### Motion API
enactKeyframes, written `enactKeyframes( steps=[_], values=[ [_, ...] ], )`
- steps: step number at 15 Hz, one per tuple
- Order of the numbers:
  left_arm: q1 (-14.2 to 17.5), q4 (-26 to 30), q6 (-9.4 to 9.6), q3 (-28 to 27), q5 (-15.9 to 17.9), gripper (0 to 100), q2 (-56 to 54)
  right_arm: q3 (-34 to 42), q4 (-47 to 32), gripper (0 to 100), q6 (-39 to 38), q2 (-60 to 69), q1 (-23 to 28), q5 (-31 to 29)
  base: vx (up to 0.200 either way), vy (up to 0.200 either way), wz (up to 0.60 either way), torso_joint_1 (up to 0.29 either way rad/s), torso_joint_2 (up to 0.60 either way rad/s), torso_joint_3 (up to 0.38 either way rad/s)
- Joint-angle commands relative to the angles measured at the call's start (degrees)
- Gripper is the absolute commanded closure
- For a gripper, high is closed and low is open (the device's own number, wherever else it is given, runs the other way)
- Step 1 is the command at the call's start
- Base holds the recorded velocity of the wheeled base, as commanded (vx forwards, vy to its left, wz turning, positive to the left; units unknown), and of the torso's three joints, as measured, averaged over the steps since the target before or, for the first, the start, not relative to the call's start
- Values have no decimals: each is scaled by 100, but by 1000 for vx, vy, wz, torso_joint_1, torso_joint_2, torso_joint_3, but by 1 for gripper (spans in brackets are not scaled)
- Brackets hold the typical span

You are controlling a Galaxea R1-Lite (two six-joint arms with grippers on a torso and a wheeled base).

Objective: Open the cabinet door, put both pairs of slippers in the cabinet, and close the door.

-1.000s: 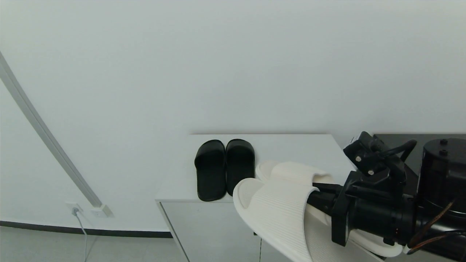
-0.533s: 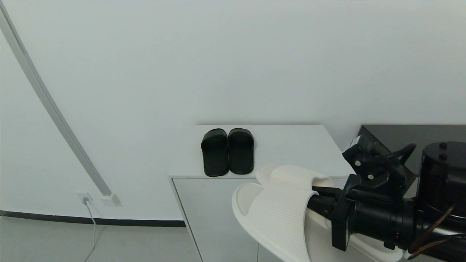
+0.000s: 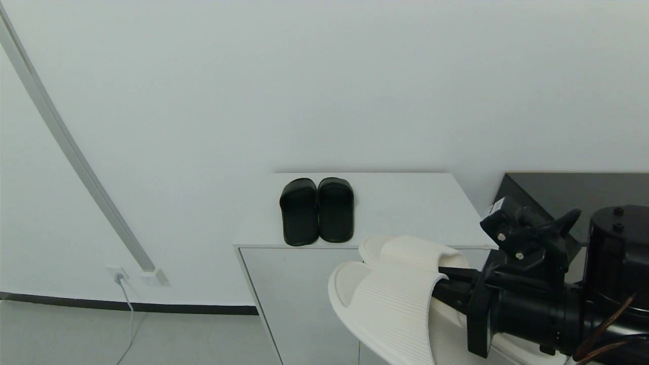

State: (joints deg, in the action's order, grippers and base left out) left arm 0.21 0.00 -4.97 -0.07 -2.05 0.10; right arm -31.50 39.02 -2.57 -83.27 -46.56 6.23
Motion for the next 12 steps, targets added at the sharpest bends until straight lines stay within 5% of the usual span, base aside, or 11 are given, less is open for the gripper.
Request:
enactKeyframes(
  steps=[1,8,12],
  values=[
    [-3,-9,-4,-1,-6,100,-1,4,0,100,2,48,-47,1,0,0,0,0,0,0],
    [-3,0,-4,7,-6,100,-1,109,9,100,2,83,-91,10,0,0,0,0,0,0],
    [-3,0,-4,7,-6,100,-1,118,9,100,2,83,-99,10,0,0,0,-139,321,171]
  ],
)
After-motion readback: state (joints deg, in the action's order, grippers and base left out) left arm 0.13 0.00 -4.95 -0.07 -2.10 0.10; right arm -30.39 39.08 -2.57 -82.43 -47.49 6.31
